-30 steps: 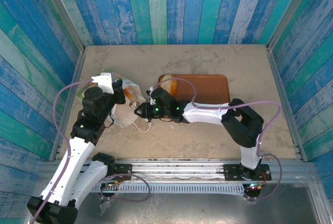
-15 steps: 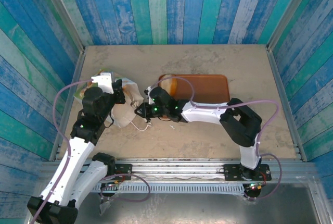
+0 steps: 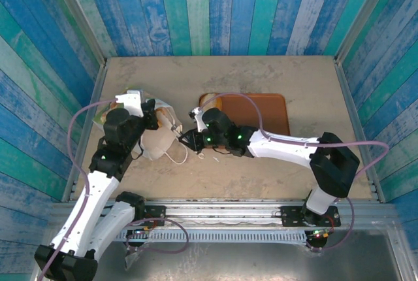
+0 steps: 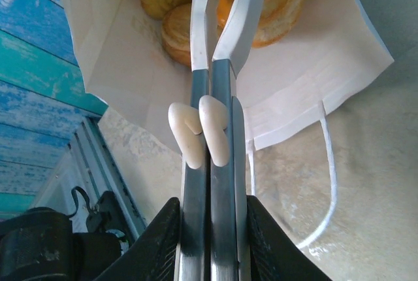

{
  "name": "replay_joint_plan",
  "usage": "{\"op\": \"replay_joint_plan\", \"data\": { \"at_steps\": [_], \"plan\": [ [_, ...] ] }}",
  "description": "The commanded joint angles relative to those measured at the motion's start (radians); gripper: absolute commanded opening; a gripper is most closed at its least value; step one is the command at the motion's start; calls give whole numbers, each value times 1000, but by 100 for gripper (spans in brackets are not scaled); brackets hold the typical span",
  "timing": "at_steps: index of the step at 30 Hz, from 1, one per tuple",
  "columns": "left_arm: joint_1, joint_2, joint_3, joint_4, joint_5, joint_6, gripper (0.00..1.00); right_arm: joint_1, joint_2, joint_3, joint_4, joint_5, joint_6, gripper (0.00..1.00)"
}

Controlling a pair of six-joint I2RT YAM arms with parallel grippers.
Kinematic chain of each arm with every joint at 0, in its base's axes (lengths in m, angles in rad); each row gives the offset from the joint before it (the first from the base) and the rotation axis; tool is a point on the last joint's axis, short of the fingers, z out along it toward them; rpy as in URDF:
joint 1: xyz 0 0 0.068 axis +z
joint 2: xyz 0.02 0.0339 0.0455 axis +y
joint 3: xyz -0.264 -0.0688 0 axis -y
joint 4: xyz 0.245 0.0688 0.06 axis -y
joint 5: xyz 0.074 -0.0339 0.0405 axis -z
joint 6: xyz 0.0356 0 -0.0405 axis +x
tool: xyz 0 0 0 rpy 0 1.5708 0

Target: Take the fake bread out of the paper bag

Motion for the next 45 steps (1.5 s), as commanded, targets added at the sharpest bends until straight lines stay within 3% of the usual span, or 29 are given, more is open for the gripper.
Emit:
{"op": "replay_joint_plan", "data": {
  "at_steps": [1, 5, 12, 23, 31, 45],
  "plan": [
    [1, 14, 20, 60, 39, -26, 0, 9, -65, 5, -48, 16, -86, 19],
    [1, 37, 36, 77, 43, -33, 0, 11, -172, -28, -120, 35, -132, 19],
    [0, 104, 68, 118, 58, -67, 0, 10, -461, -121, -365, 187, -176, 19],
    [1, 118, 86, 74, 42, -57, 0, -17, -868, -120, -950, 608, -62, 19],
    [0, 97, 81, 57, 29, -48, 0, -76, -728, -42, -1129, 597, -38, 19],
    [1, 60, 61, 49, 15, -48, 0, -120, -282, 166, -1141, 477, -153, 25]
  ]
}}
